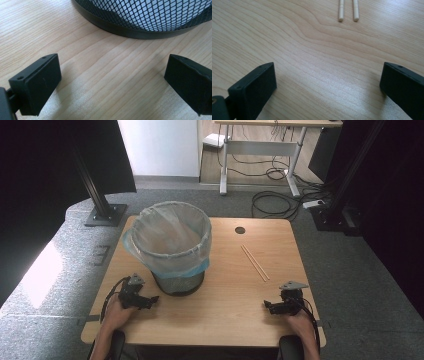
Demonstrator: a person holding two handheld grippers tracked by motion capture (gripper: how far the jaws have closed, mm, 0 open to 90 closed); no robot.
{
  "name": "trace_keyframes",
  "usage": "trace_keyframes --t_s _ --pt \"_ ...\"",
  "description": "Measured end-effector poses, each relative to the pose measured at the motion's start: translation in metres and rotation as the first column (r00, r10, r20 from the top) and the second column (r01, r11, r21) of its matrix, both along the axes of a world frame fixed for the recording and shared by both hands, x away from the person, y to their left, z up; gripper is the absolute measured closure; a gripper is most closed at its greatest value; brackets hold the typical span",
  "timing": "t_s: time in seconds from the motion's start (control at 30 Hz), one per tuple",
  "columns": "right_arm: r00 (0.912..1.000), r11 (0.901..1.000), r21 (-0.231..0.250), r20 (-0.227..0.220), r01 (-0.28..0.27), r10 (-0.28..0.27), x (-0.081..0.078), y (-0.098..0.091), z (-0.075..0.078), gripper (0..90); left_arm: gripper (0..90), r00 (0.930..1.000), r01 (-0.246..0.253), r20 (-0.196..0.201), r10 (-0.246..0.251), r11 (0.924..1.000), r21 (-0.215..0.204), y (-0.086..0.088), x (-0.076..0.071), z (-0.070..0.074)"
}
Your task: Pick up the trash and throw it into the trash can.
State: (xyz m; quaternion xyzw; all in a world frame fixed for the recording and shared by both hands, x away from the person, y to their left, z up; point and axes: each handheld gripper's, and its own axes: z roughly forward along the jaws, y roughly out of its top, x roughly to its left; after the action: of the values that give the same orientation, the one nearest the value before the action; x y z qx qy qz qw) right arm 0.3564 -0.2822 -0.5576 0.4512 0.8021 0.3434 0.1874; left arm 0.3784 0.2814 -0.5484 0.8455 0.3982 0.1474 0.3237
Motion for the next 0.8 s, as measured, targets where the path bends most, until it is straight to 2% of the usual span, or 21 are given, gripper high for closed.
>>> trace_keyframes --t_s 0.1,0.13,0.2,0.47,0.53,0.63,0.67,0.8 --pt "1.0000 1.0000 0.002 -0.008 0.000 0.000 0.001 0.000 0.001 1.4 0.4 1.0000 0.001 -0.001 -0.001 1.0000 -0.001 0.000 0.000 0.000" --pt "0.9996 0.9998 0.017 -0.029 0.001 -0.001 0.003 0.000 0.004 3.1 0.3 1.0000 0.001 0.000 -0.001 1.0000 0.001 0.000 0.000 0.000" --pt "0.9991 0.9998 0.021 -0.043 0.001 0.000 0.006 0.000 0.006 4.9 0.3 1.0000 0.002 -0.001 -0.002 1.0000 0.002 0.000 0.000 0.000" --pt "0.9992 0.9994 0.017 -0.025 0.031 -0.030 0.024 -0.003 0.018 5.3 0.3 1.0000 0.001 0.000 -0.001 1.0000 0.000 0.000 0.000 0.000" --pt "0.9988 0.9987 0.024 -0.021 0.044 -0.044 0.035 -0.004 0.023 5.5 0.3 1.0000 0.001 0.000 -0.001 1.0000 0.003 0.000 0.000 0.000" --pt "0.9984 0.9984 0.031 -0.033 0.048 -0.047 0.041 -0.004 0.026 8.2 0.3 1.0000 0.001 0.000 -0.001 1.0000 0.001 0.000 0.000 0.000" --pt "0.9986 0.9986 0.019 -0.021 0.050 -0.049 0.049 -0.003 0.031 12.5 0.3 1.0000 0.001 0.000 -0.001 1.0000 0.003 0.000 0.000 0.000" --pt "0.9986 0.9987 0.009 -0.017 0.050 -0.050 0.060 -0.002 0.035 13.1 0.3 1.0000 0.001 0.000 -0.001 1.0000 0.003 0.000 0.000 0.000"
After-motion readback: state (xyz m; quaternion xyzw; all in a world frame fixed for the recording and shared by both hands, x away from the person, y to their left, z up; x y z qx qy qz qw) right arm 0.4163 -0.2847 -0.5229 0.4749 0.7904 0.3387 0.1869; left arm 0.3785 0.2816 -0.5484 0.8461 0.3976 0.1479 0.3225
